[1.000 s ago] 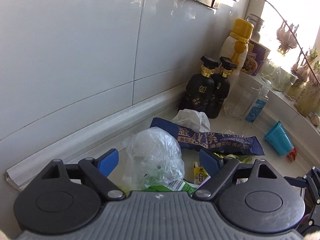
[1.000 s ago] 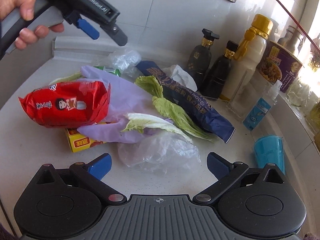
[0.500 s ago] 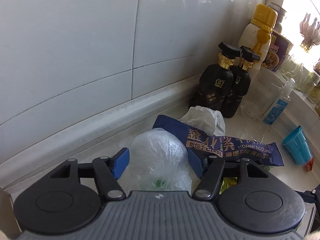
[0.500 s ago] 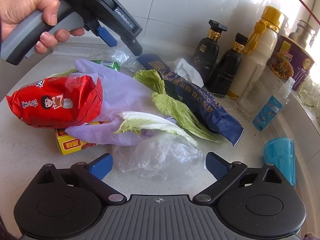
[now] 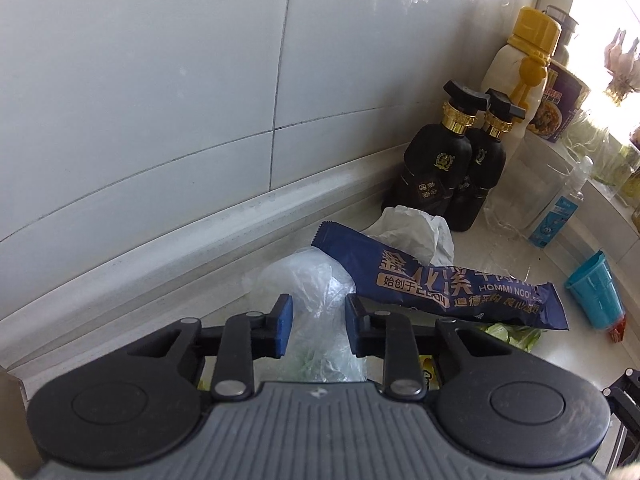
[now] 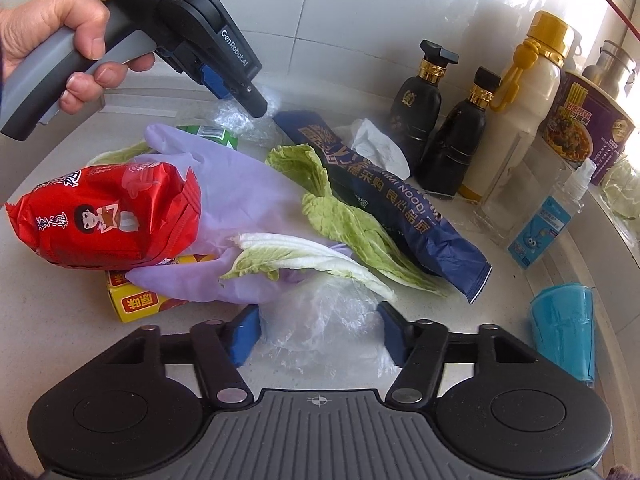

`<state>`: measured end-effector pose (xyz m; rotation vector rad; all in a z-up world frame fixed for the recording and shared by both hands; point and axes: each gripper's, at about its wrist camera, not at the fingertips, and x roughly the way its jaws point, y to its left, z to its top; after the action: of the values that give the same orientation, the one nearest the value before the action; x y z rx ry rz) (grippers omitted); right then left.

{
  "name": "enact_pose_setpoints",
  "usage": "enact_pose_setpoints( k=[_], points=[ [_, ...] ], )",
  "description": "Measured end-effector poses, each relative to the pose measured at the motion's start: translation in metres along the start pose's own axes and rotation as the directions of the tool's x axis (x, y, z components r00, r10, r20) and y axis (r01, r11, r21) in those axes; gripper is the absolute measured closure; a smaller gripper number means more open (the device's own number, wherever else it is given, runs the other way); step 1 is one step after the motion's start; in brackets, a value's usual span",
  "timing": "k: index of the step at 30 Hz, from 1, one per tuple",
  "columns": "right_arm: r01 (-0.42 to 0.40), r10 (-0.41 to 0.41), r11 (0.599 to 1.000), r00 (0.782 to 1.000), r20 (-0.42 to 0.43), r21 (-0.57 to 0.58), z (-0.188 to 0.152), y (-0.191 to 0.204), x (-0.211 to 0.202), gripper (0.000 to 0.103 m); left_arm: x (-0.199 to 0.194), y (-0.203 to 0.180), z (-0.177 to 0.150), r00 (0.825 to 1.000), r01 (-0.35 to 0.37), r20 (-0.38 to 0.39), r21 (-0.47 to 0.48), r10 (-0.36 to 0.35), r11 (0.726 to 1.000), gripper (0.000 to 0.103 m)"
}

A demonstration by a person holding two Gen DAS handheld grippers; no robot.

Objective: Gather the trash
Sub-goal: 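Close left tool on a clear plastic bag while right tool grasps another bag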

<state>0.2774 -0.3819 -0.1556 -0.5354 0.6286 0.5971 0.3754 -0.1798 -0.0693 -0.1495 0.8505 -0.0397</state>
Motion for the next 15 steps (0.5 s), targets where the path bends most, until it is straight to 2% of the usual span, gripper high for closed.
enact_pose_setpoints(
  k=[3, 8, 15],
  points=[
    [0.000, 0.000, 1.000, 1.000, 0.001, 0.017, 0.000, -0.001, -0.003, 0.062, -0.004, 0.000, -0.001, 1.000, -0.003, 0.005, 0.005, 0.003, 1.000, 0.083],
    [0.012, -0.012, 0.999, 1.000, 0.011, 0.047, -0.001, -0.002, -0.010, 0.073, -0.012, 0.002, -0.003, 1.000, -0.006, 0.013, 0.006, 0.006, 1.000, 0.088],
    [0.033, -0.036, 0.994, 0.999, 0.031, 0.101, -0.006, -0.003, -0.025, 0.080, -0.031, 0.006, -0.006, 0.999, 0.003, 0.041, 0.005, -0.003, 1.000, 0.090]
  ],
)
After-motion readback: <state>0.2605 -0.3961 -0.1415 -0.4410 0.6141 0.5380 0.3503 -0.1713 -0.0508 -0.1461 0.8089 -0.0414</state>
